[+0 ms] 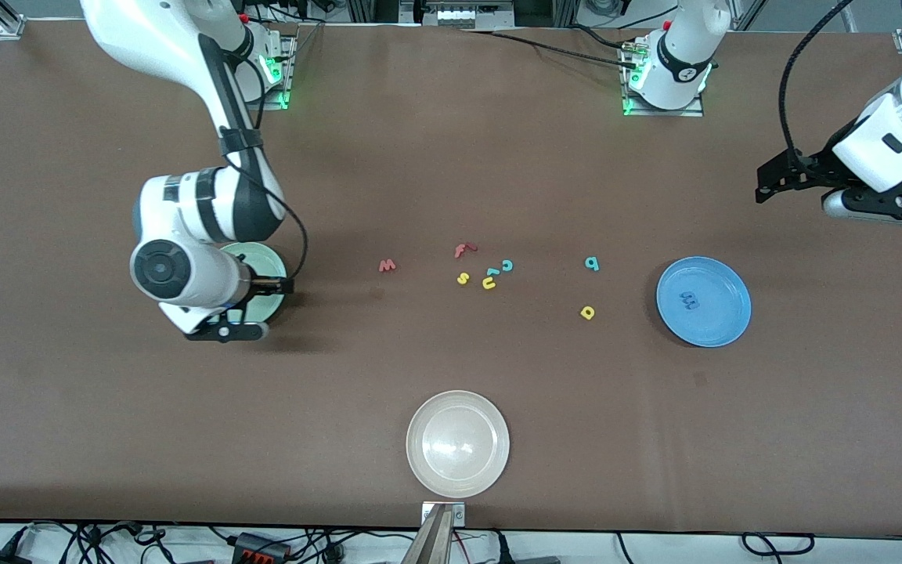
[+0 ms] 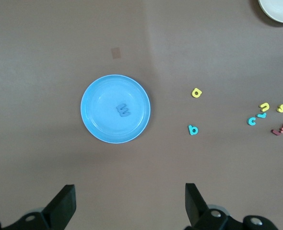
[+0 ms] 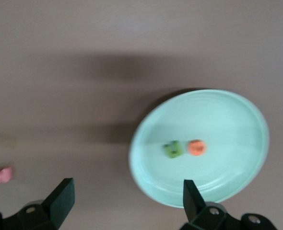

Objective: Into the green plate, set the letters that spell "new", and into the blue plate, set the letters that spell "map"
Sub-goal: 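Open the right gripper to drop the u onto the green plate, then reach the right gripper to pink w while the left gripper reaches a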

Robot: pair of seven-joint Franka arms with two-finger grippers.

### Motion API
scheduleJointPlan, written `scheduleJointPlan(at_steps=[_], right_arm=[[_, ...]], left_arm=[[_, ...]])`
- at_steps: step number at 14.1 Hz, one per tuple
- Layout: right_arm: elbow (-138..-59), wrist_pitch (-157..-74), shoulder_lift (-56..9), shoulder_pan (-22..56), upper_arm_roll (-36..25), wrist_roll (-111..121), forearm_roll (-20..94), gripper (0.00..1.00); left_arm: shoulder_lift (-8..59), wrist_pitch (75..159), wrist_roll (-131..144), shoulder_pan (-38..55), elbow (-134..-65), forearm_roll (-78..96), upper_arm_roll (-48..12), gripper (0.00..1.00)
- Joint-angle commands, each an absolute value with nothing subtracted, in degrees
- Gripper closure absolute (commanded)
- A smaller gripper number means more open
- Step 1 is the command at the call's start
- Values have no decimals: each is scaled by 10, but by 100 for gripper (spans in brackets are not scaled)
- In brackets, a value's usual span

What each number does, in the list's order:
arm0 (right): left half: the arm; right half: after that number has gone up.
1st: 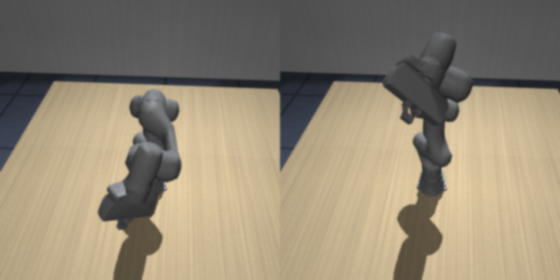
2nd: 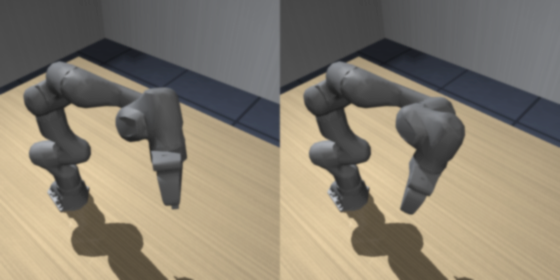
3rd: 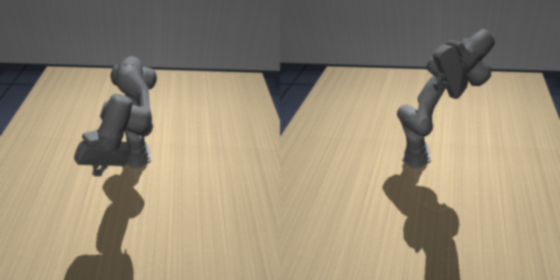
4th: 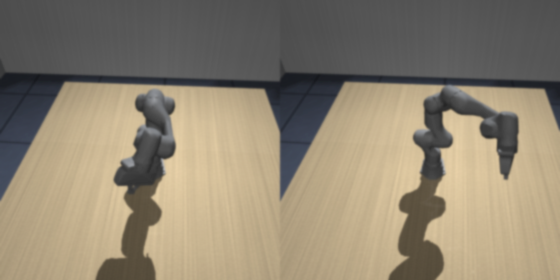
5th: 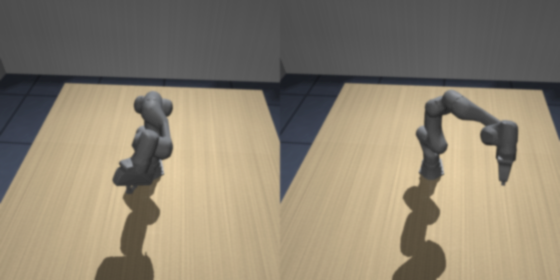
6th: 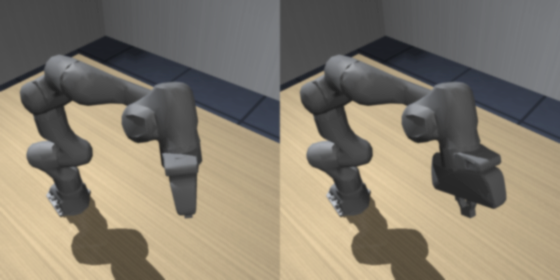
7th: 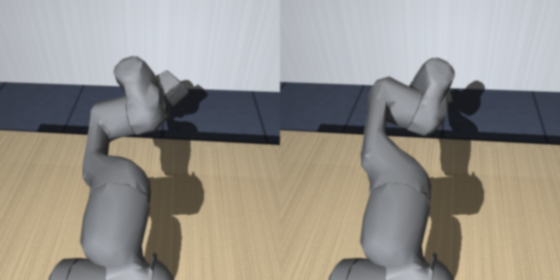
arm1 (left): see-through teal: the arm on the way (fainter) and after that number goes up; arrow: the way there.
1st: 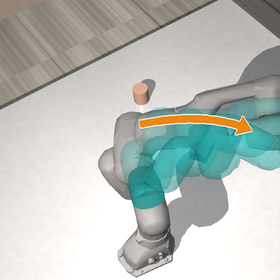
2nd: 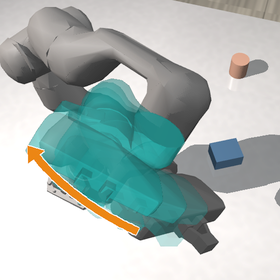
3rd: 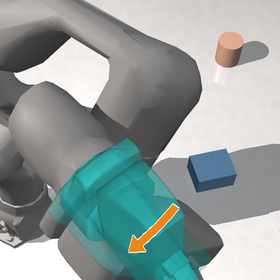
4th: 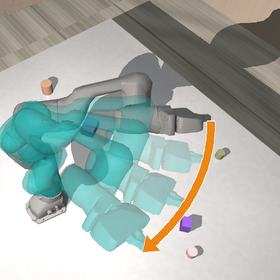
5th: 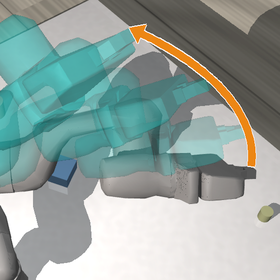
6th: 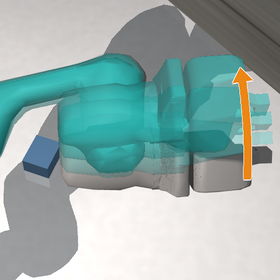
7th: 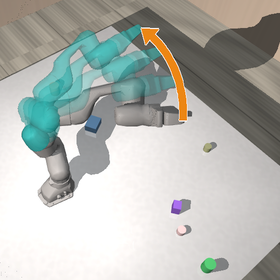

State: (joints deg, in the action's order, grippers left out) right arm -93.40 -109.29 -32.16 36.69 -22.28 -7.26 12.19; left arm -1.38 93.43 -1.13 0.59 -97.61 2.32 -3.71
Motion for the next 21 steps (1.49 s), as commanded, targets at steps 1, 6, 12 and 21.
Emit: scheduleJointPlan(at_steps=[1, 6, 12, 21], right_arm=[[-931, -1118, -341, 427, -211, -69, 132, 0], [-929, -1128, -354, 482, -210, -226, 199, 0], [-938, -1131, -382, 458, -213, -428, 201, 0], [-960, -1192, -380, 518, -221, -725, 194, 0]], left_arm=[[-4, 927, -8, 11, -969, 11, -51, 0], [17, 930, -8, 14, -969, 11, -54, 0], [161, 946, -16, 51, -956, 18, -78, 0], [303, 1199, -81, 126, -983, -46, -77, 0]])
